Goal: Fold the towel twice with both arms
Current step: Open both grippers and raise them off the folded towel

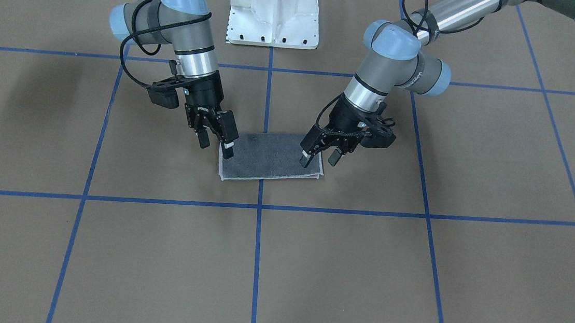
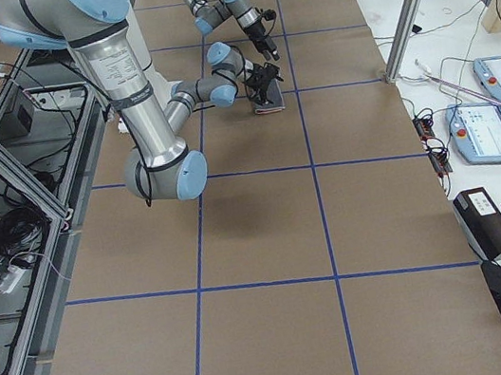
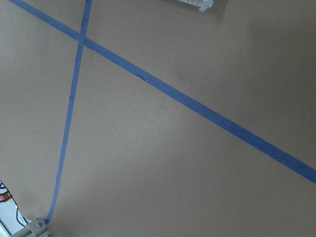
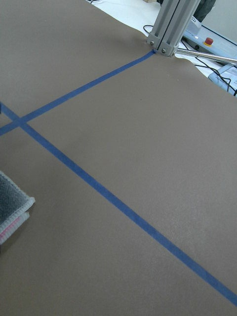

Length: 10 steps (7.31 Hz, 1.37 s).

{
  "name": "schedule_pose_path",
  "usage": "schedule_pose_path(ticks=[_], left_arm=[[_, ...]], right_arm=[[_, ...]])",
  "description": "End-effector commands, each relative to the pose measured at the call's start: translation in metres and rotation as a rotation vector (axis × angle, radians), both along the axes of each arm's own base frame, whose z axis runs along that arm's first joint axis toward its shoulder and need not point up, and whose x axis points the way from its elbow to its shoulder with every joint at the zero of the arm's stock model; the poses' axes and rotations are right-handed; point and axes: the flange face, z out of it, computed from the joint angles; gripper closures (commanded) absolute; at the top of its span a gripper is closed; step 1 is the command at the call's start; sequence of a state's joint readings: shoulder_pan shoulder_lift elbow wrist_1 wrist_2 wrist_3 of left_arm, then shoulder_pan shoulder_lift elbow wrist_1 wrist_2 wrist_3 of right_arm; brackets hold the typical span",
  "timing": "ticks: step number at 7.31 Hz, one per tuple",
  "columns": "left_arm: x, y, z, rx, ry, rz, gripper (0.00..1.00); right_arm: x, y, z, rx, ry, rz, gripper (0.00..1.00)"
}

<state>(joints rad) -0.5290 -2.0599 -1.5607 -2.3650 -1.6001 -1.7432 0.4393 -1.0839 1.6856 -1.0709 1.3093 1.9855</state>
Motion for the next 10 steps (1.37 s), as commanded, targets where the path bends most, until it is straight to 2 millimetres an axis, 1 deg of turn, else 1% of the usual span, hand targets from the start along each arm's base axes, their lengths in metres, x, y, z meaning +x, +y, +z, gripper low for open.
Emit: schedule_pose_path(ticks=[1,2,3,4,5,6,7,8,9,10], left_arm=[[-0.012,0.014,0.003,0.031,-0.005,0.077,0.00],[-0.019,0.019,0.004,0.034,-0.002,0.079,0.00],[-0.018,0.023,0.009,0.031,-0.007,0.082,0.00],[-0.017,0.026,0.008,0.031,-0.004,0.088,0.00],[-0.014,0.031,0.011,0.028,-0.004,0.095,0.00],[-0.007,0.040,0.012,0.022,-0.003,0.106,0.00],[0.002,0.051,0.014,0.013,-0.001,0.124,0.00],[0.007,0.057,0.015,-0.021,0.012,0.124,0.01],[0.011,0.061,0.015,-0.023,0.013,0.110,0.08],[0.019,0.068,0.018,-0.037,0.011,0.094,0.17]], right_arm=[[0.033,-0.027,0.020,0.073,0.120,-0.162,0.01],[0.066,-0.041,0.031,0.090,0.209,-0.268,0.01],[0.100,-0.046,0.031,0.108,0.300,-0.360,0.01],[0.129,-0.052,0.027,0.132,0.393,-0.457,0.01],[0.160,-0.063,0.028,0.163,0.469,-0.546,0.01],[0.193,-0.074,0.041,0.227,0.525,-0.642,0.01],[0.230,-0.086,0.061,0.279,0.553,-0.722,0.01],[0.253,-0.088,0.082,0.296,0.564,-0.772,0.01],[0.256,-0.086,0.089,0.290,0.569,-0.770,0.01],[0.256,-0.087,0.087,0.292,0.568,-0.768,0.01]])
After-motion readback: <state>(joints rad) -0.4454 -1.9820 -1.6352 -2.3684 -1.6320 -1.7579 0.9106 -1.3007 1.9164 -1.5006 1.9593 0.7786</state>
